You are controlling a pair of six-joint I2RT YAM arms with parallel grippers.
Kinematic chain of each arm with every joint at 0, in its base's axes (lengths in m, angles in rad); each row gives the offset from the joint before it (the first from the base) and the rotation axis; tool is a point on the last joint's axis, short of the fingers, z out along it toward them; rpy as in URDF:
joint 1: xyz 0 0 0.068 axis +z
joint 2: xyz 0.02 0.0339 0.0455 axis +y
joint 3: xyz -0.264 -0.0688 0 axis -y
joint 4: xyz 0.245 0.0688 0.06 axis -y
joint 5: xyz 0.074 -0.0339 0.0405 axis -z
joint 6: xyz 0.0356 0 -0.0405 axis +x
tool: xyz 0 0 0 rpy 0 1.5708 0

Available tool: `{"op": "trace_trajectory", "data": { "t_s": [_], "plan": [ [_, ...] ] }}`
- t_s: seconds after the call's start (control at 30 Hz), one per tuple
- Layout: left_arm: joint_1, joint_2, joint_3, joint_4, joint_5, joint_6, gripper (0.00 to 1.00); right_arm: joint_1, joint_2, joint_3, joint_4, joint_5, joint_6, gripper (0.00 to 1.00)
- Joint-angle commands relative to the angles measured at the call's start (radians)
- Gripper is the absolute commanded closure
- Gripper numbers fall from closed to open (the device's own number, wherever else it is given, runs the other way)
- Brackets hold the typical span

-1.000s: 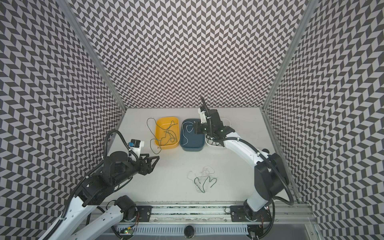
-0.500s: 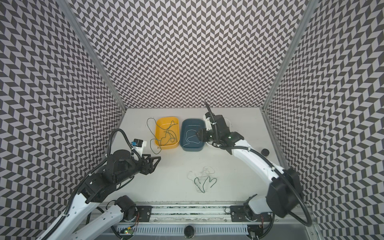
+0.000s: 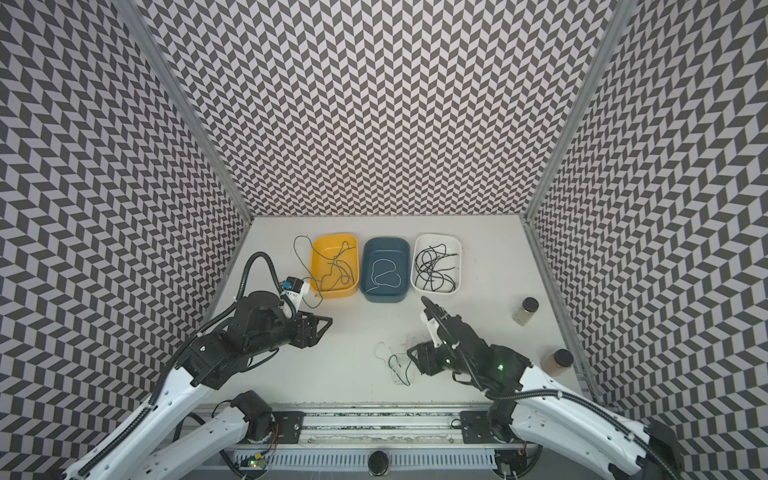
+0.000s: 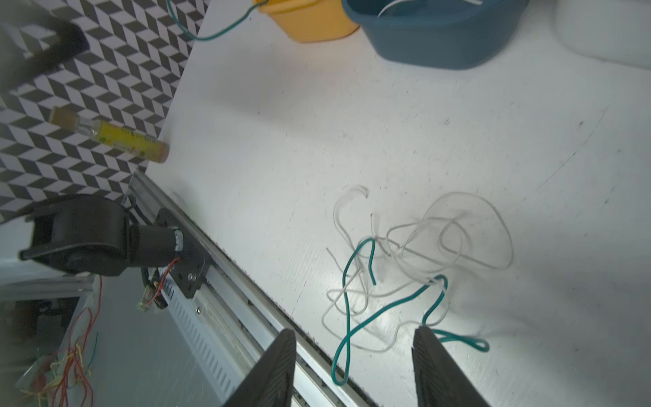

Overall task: Untangle the cables
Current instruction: 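Lower the right gripper to the remaining tangle and grasp a green wire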

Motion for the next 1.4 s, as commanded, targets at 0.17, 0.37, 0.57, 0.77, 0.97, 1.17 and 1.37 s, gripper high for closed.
{"op": "trace_trajectory", "data": {
  "t_s": [0.17,0.37,0.57,0.77,0.97,1.17,1.37],
  "plan": [
    [-0.009,0.025,0.001,-0.006,0.027,0.002,0.3,0.162,0.006,-0.065,0.042,0.146,0.121,0.49],
    [-0.009,0.033,0.0,-0.007,0.027,0.002,0.3,0.223,0.084,-0.061,0.056,0.182,0.134,0.49],
    [-0.012,0.05,0.001,-0.006,0.037,-0.001,0.3,0.261,0.149,-0.088,0.137,0.187,0.153,0.49],
    [-0.024,0.069,0.001,-0.006,0.041,-0.004,0.3,0.264,0.199,-0.091,0.161,0.198,0.136,0.54],
    [-0.045,0.095,0.001,0.004,0.066,-0.031,0.3,0.263,0.216,-0.105,0.184,0.206,0.119,0.72],
    [-0.073,0.12,-0.03,0.094,0.158,-0.113,0.3,0.263,0.24,-0.099,0.174,0.208,0.111,0.83],
    [-0.178,0.206,-0.051,0.234,0.244,-0.174,0.29,0.263,0.181,-0.074,0.126,0.187,0.053,1.0]
  ]
}}
